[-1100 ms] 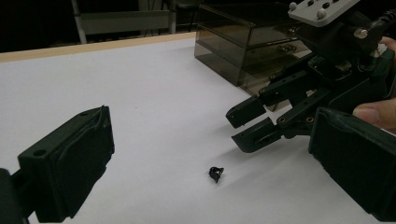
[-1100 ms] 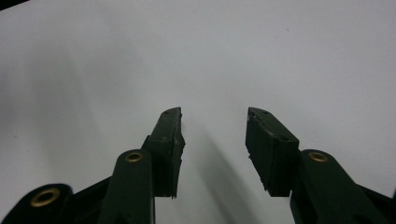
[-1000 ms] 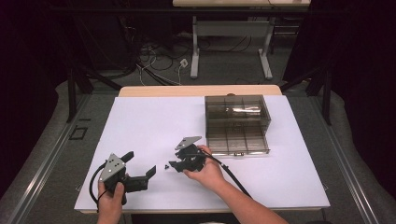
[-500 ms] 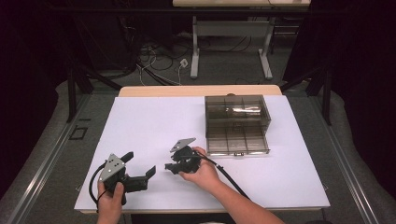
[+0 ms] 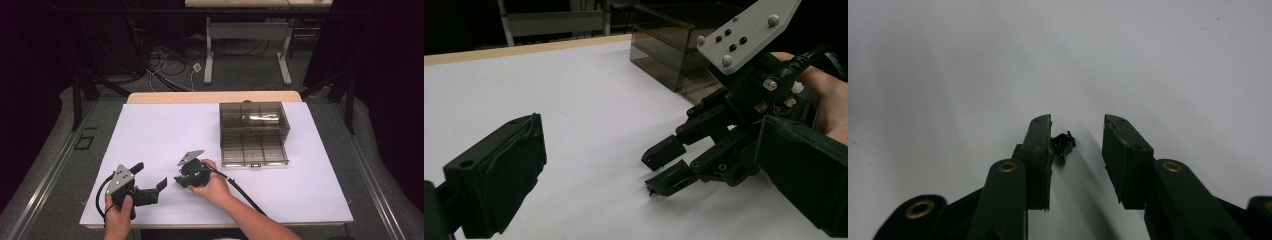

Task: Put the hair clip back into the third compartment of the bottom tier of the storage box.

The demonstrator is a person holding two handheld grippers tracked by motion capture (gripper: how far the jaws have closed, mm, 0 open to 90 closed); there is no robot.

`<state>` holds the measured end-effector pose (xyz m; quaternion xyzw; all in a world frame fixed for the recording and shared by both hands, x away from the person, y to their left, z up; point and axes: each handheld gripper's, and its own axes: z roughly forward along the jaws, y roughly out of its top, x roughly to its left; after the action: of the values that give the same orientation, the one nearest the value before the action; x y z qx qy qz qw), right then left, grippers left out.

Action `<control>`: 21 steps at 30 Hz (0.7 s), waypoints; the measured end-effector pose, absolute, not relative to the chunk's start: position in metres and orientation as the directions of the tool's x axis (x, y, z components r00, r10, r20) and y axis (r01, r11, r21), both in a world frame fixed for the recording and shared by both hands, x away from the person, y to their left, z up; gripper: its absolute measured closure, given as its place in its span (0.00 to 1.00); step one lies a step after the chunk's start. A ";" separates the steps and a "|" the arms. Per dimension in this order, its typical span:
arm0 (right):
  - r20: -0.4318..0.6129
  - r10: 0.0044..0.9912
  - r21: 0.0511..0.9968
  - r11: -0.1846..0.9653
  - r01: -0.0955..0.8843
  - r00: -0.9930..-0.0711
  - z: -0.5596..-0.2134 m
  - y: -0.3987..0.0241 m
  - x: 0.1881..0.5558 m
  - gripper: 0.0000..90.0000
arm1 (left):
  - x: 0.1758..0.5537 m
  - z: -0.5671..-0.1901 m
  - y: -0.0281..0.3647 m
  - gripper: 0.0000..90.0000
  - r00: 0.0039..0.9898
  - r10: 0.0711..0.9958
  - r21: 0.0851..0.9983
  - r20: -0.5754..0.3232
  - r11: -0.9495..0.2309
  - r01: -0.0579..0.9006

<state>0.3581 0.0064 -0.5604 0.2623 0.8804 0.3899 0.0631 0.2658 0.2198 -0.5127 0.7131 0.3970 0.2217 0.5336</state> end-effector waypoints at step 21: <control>0.058 0.493 0.710 0.591 0.382 -0.868 -0.561 0.014 0.350 0.88 | 0.265 -0.512 0.220 0.00 0.587 0.802 0.939 -0.108 -0.112 0.326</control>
<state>0.3503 0.0137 -0.5612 0.2461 0.8889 0.3794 0.0726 0.2652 0.2199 -0.5123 0.7116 0.3962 0.2224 0.5358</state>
